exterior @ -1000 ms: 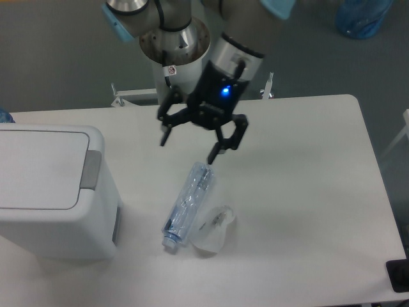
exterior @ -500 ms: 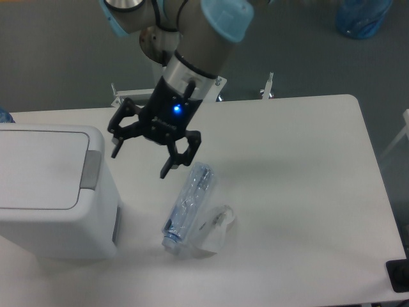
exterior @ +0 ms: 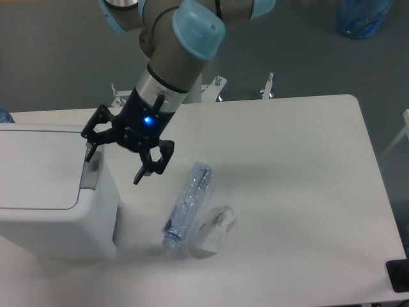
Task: Open the trash can
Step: 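Lower the gripper fingers onto the lid edge of the white bin, then push the bin lid so it flips open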
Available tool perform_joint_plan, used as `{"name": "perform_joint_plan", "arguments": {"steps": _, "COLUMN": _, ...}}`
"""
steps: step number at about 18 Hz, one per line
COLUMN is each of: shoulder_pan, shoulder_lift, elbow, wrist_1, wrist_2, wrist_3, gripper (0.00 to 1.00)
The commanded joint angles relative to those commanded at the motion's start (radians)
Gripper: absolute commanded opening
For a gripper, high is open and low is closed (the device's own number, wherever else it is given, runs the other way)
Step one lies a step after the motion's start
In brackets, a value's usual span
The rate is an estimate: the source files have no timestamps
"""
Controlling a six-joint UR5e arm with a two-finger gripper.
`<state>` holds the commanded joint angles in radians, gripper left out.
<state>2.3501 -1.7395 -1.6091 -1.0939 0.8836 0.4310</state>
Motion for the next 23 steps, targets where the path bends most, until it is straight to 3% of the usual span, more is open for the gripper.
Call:
{"name": "perform_joint_plan", "arguments": {"steps": 3, "shoulder_pan": 0.0, "shoulder_lift": -0.008, "elbow": 0.011, "wrist_1": 0.028, "wrist_2": 0.0, "wrist_3": 0.0, "gripper": 1.0}}
{"name": "perform_joint_plan", "arguments": {"steps": 23, "shoulder_pan": 0.0, "shoulder_lift": -0.014, "elbow": 0.015, "wrist_1": 0.034, "wrist_2": 0.054, "wrist_3": 0.002, "gripper": 1.0}}
